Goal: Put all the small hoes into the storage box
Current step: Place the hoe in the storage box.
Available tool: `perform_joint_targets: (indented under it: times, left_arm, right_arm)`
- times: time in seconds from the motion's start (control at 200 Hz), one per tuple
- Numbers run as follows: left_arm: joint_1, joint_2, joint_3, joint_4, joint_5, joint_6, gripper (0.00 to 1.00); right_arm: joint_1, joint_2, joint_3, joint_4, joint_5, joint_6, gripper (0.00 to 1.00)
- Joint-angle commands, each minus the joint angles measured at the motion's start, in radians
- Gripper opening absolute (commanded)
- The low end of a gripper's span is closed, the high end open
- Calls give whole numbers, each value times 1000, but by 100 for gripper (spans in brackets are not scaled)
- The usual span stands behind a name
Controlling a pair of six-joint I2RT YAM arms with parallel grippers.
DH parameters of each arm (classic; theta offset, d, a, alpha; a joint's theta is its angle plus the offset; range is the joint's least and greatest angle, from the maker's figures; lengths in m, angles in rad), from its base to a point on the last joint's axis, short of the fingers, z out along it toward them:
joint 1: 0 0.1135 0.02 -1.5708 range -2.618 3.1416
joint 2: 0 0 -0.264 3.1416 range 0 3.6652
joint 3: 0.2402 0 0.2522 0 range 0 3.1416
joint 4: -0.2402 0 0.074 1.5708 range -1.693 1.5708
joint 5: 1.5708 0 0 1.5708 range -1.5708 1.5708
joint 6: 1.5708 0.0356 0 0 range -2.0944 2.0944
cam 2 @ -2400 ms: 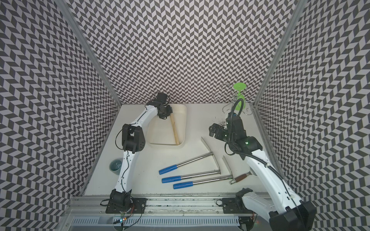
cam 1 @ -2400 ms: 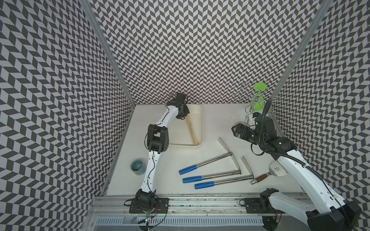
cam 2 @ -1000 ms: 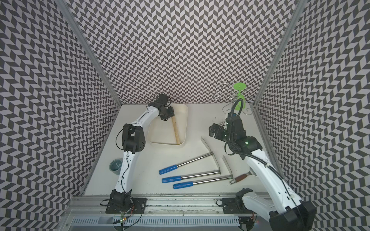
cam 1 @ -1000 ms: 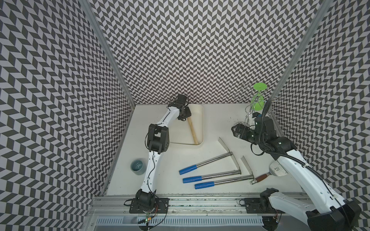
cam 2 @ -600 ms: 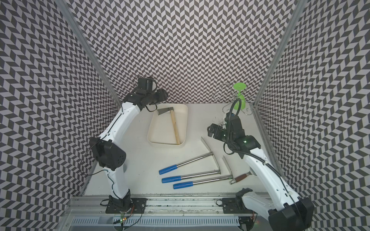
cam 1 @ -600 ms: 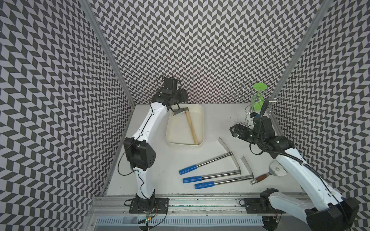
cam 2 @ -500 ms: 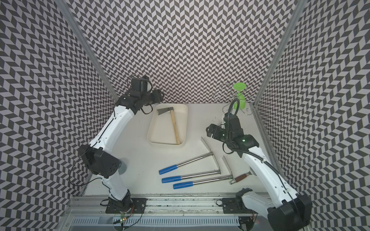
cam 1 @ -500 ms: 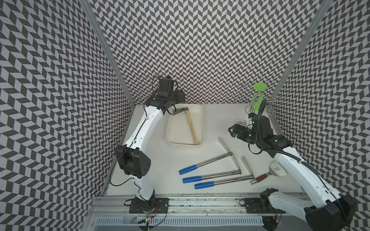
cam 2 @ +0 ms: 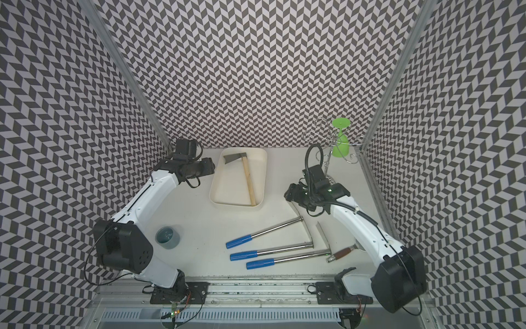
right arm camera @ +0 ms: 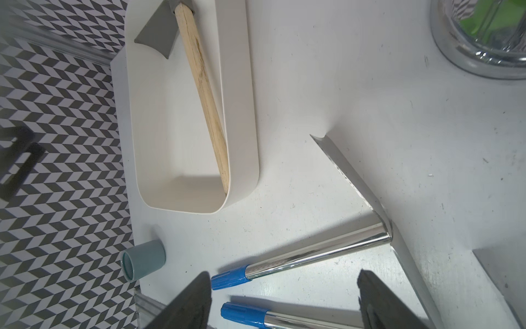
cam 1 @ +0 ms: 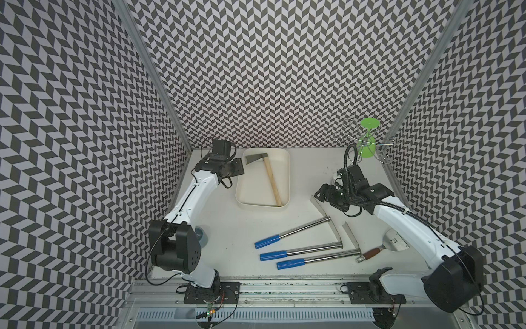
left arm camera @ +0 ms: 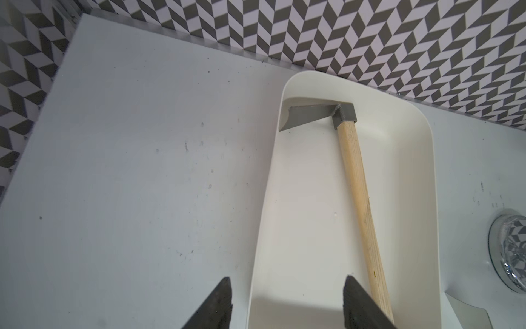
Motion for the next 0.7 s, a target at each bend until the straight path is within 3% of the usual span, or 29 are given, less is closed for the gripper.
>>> perform_joint_targets:
  times: [0.0, 0.31, 0.691]
  left_arm:
    - [26, -69, -46, 38, 28, 18, 63]
    - [72, -158, -158, 55, 68, 25, 63]
    - [87, -180, -181, 57, 84, 33, 63]
  right_arm:
    - [9, -31, -45, 19, -44, 188, 81]
    - [112, -74, -149, -31, 49, 586, 83]
    - [133, -19, -254, 90, 37, 708, 74]
